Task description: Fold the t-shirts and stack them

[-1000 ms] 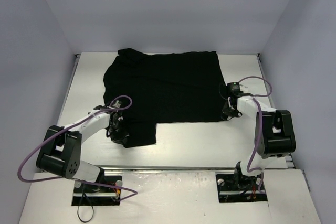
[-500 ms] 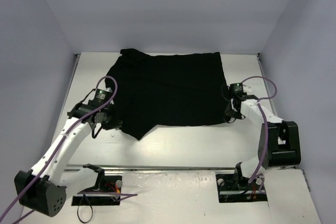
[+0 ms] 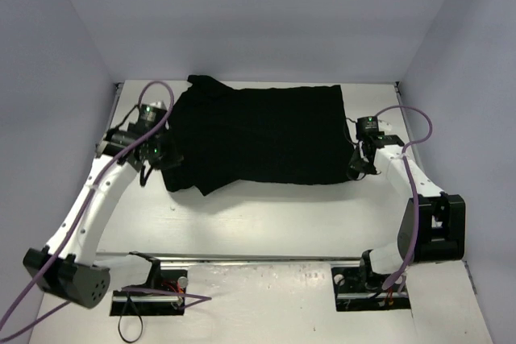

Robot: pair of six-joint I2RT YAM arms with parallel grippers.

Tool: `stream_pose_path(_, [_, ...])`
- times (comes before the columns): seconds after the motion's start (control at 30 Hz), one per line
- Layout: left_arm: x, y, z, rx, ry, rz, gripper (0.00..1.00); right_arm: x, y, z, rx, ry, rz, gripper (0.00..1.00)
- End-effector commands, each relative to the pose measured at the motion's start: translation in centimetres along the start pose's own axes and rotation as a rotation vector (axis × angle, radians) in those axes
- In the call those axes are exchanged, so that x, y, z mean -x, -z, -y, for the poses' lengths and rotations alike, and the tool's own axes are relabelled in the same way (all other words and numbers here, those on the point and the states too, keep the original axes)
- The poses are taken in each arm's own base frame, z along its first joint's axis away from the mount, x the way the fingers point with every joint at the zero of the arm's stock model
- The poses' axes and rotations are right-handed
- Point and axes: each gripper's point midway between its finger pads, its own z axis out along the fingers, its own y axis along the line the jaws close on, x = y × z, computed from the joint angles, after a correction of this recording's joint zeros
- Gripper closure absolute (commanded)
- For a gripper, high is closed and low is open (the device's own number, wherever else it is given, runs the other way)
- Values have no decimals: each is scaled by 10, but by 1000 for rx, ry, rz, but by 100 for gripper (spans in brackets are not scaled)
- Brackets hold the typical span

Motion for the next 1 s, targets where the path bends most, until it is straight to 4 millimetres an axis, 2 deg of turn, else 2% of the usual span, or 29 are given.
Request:
stream_pose_path(0.0, [75, 8, 15, 7, -102, 179, 100, 20, 4, -3, -11, 13, 10, 100])
stream_pose_path(0.1, [102, -10, 30, 3, -145, 177, 100, 29, 0, -12, 2, 25, 2, 100])
stream_pose_path(0.17, [110, -26, 36, 1, -183, 151, 100, 35, -3, -16, 6, 33, -3, 100])
stream_pose_path(0.23, [124, -30, 45, -7, -221, 167, 100, 41, -5, -20, 7, 34, 3, 100])
stream_pose_path(0.27, [124, -40, 45, 0, -225, 151, 100, 44, -7, -21, 7, 35, 3, 100])
stream_pose_path(0.3, [137, -41, 52, -11, -260, 168, 100, 48, -9, -24, 6, 38, 4, 100])
stream_pose_path(0.43, [157, -59, 63, -9, -327, 172, 100, 53, -23, -33, 7, 64, -23, 100])
stream_pose_path(0.5, [169, -56, 70, -21, -348, 198, 100, 61, -26, -37, 10, 67, -16, 100])
stream_pose_path(0.67, [173, -62, 72, -16, -371, 197, 100, 80, -31, -47, 16, 76, 0, 100])
stream_pose_path(0.87, [159, -74, 47, 57, -348, 155, 100, 98, -43, -59, 16, 77, 11, 100])
stream_pose_path(0.97, [160, -83, 38, 71, -315, 152, 100, 106, -49, -63, 8, 74, 19, 100])
